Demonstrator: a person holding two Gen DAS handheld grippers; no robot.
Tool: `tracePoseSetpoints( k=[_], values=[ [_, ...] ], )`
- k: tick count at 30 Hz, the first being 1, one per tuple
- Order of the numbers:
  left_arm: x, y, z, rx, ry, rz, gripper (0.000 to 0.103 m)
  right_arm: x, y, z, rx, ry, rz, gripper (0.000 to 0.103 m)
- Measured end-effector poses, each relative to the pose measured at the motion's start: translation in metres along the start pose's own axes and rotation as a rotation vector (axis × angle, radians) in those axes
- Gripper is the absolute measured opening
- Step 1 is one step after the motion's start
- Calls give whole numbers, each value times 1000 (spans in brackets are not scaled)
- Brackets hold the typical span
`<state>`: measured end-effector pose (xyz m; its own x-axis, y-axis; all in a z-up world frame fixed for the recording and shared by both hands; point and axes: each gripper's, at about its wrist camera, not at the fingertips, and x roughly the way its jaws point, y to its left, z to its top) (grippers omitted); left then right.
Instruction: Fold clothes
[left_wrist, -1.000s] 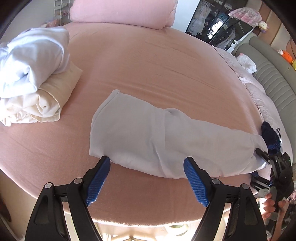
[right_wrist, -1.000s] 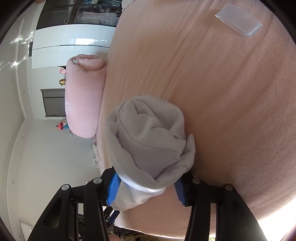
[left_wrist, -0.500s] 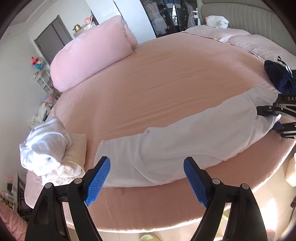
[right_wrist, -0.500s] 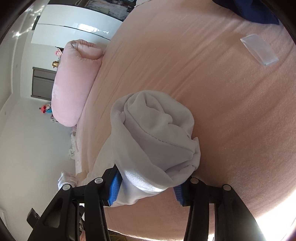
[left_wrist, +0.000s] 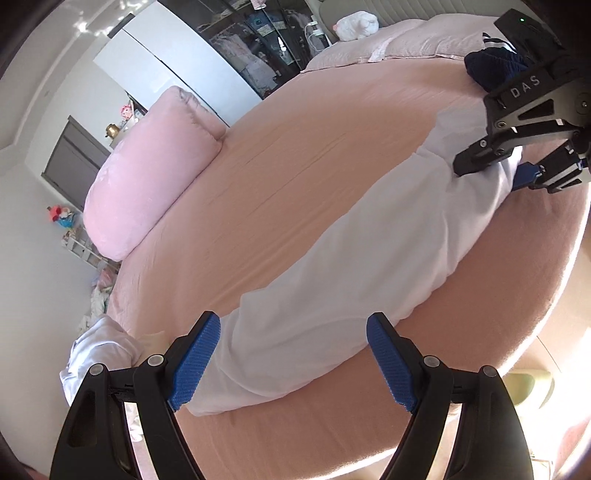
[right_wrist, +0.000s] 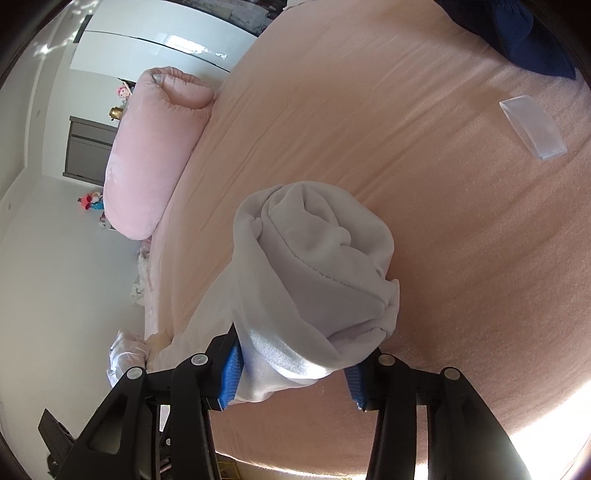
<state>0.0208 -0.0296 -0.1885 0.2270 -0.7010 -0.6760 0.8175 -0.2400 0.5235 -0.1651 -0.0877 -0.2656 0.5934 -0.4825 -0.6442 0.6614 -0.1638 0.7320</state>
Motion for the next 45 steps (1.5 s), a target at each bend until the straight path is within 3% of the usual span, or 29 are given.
tracePoseSetpoints(
  k=[2,5,9,14,19,23,25,27,32,35,38,40,42,45],
  values=[
    [7,-6,3,-2,6,-55,81,0,5,1,-29,2,-14,45],
    [11,-24,10,66,-25,1,81,-1,8,2,-52,1,-10,45],
    [8,-48,17,176,-90,18,81,-3,5,5,-41,9,11,45],
    [14,-78,24,343,-156,79,81,0,-7,5,36,27,45,45],
    [21,-100,28,444,-177,91,81,2,-30,5,166,57,130,45],
    [22,-109,31,491,-192,111,82,3,-37,4,192,68,176,45],
    [23,-113,34,512,-206,142,89,2,-37,3,193,60,192,45],
    [24,-117,35,536,-227,189,102,0,-41,2,201,54,212,46],
    [18,-128,32,631,-280,210,102,1,-47,1,261,59,268,47],
    [20,-128,30,670,-298,141,92,1,-52,0,287,68,269,47],
    [25,-121,33,637,-234,36,67,1,-56,-1,337,75,272,47],
    [23,-128,27,654,-237,37,51,0,-60,-1,382,80,283,51],
    [21,-133,24,654,-234,44,37,-2,-62,-1,407,93,299,62],
    [20,-132,24,609,-222,27,34,-6,-62,2,405,82,271,67]
  ],
)
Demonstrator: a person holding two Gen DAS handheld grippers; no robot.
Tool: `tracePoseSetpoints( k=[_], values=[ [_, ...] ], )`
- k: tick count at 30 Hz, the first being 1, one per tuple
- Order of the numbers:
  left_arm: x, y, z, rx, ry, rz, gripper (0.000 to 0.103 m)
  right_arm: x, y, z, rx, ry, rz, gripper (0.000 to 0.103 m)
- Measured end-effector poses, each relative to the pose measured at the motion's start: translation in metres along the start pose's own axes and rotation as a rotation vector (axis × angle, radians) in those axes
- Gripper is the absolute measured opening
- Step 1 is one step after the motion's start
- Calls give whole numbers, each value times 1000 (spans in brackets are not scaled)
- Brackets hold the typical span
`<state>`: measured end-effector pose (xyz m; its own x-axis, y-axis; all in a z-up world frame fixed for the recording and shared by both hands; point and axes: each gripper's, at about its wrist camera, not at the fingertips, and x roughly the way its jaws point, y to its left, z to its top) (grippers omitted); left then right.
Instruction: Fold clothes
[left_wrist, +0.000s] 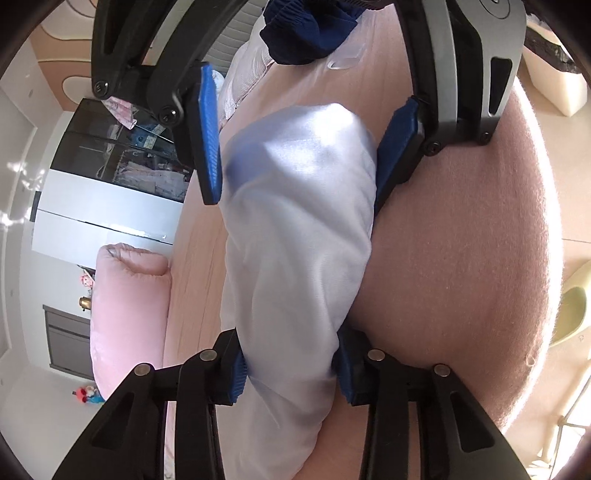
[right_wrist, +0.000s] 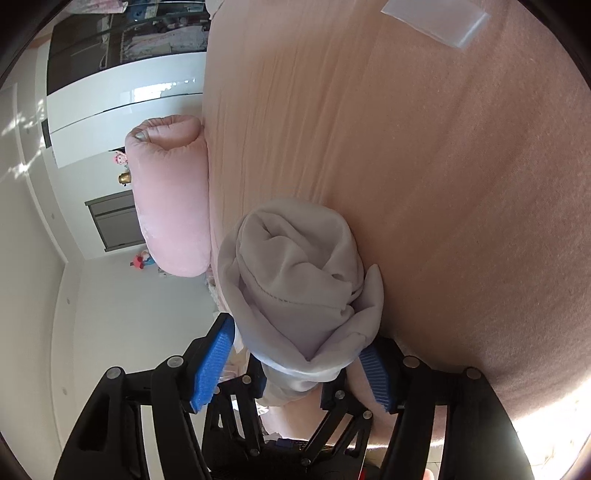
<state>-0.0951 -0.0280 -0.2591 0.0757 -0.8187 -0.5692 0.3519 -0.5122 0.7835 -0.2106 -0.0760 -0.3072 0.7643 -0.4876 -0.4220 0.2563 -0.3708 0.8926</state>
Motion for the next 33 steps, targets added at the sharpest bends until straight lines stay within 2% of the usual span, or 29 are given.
tracePoseSetpoints(
  k=[5,12,14,15,16,17,18,20,23,31,33],
  values=[
    [-3,12,-6,-140,-13,-94,34,1,0,5,5,5,-30,68],
    [-8,18,-9,-251,1,-128,34,5,-3,13,-3,14,-28,69],
    [-6,19,-9,-267,2,-127,34,6,3,10,-61,10,-72,67],
    [-4,20,-10,-275,1,-126,34,7,5,8,-91,8,-94,63],
    [-3,20,-10,-283,1,-126,34,8,8,7,-120,0,-128,57],
    [-4,20,-10,-290,1,-125,34,8,8,6,-135,-10,-144,43],
    [-4,20,-11,-296,0,-124,34,7,7,6,-146,-20,-156,37],
    [-3,21,-12,-313,-1,-125,34,6,13,2,-220,-41,-167,34],
    [-2,25,-15,-346,-10,-133,34,11,44,-8,-406,-70,-300,33],
    [-7,31,-26,-455,-57,-148,36,23,103,-25,-648,-71,-427,32],
    [-10,30,-27,-454,-63,-144,36,25,113,-32,-692,-76,-456,32]
  ],
)
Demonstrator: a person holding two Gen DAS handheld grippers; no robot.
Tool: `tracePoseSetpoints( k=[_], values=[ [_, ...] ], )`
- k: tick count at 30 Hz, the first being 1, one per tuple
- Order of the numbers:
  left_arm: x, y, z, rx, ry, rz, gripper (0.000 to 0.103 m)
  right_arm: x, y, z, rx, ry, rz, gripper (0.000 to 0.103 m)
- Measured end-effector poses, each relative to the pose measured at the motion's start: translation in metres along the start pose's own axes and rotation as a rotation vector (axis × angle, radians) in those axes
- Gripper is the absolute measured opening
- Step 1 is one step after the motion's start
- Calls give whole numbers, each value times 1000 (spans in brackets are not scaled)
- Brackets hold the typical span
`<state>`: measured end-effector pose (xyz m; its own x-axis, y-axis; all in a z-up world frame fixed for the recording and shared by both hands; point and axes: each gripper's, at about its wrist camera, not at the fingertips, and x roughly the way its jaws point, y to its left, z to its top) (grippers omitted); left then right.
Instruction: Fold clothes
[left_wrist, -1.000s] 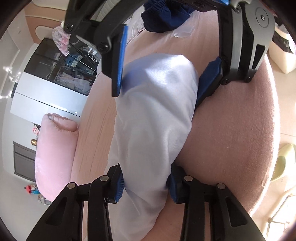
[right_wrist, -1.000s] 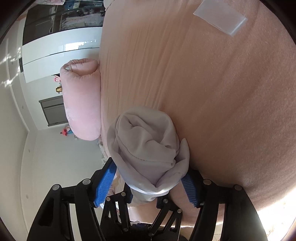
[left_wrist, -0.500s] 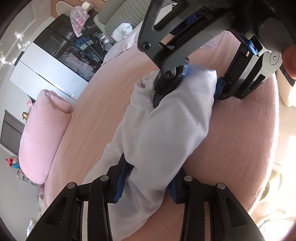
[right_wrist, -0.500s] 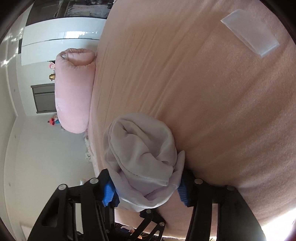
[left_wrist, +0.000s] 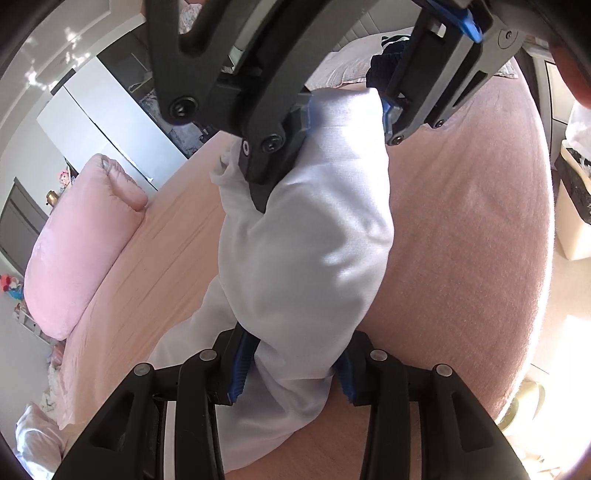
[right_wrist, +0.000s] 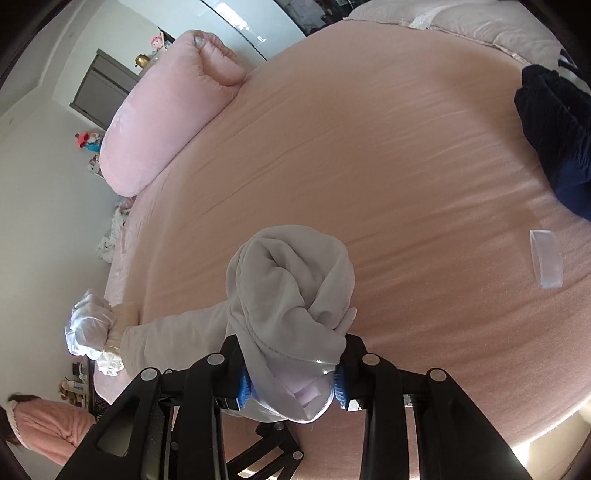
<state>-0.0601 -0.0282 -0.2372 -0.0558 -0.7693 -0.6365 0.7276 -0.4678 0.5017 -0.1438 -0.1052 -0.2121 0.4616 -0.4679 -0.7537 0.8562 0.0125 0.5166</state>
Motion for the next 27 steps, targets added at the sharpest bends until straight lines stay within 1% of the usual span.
tracePoseSetpoints(
  k=[1,6,11,13,16,22,27],
  values=[
    [-1,1,0,-4,-1,3,36,-1,5,0,-17,-3,-11,32],
    [-12,13,1,-63,-6,-7,36,-12,26,3,-66,-16,-4,32],
    [-33,27,0,-86,-45,33,36,-24,61,7,-146,-26,10,32],
    [-40,36,-2,-111,-53,35,37,-27,76,10,-177,-19,12,32],
    [-48,52,-8,-178,-51,9,37,-27,100,14,-215,4,5,32],
    [-52,85,-23,-307,-42,-48,37,-15,136,15,-299,56,-25,32],
    [-60,101,-41,-399,-31,-72,37,-3,166,11,-398,84,-38,32]
  ],
)
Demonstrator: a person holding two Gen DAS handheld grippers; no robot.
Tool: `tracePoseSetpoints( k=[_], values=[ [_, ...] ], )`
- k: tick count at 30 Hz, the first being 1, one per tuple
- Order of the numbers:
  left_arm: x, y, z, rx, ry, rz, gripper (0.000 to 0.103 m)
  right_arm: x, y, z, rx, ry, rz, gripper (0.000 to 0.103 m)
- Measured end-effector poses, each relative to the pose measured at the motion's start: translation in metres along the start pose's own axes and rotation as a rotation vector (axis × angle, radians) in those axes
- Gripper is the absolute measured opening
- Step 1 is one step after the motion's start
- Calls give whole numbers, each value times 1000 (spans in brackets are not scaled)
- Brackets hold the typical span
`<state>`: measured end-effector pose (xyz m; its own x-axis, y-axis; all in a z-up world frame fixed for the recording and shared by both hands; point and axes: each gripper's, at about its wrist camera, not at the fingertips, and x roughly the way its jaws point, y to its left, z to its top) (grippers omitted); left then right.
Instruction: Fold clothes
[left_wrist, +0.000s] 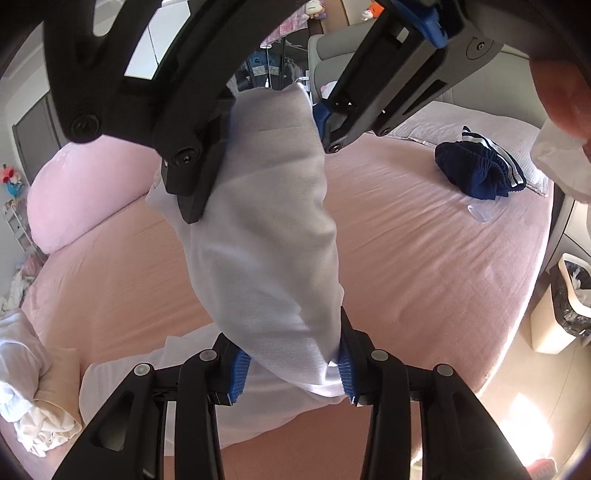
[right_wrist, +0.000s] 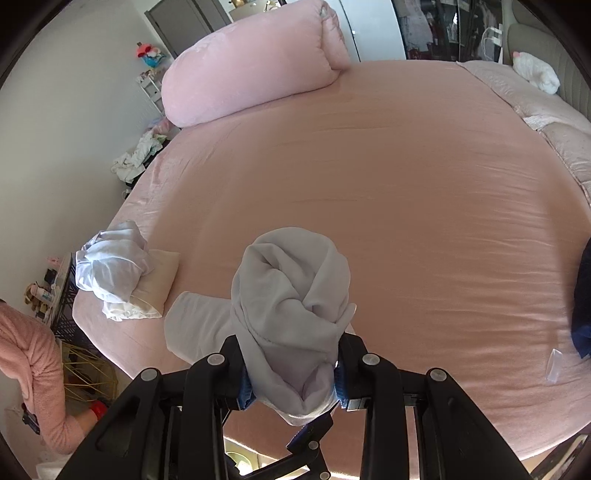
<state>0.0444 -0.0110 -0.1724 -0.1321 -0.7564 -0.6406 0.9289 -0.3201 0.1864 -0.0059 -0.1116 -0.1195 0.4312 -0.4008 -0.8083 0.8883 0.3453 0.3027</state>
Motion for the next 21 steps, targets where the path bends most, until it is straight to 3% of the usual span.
tracePoseSetpoints(
  k=[14,21],
  values=[
    [-13,53,-32,-259,86,-36,37,48,55,1,-93,139,91,32],
    [-10,68,-47,-317,122,-41,41,72,65,0,-108,220,146,34]
  ],
)
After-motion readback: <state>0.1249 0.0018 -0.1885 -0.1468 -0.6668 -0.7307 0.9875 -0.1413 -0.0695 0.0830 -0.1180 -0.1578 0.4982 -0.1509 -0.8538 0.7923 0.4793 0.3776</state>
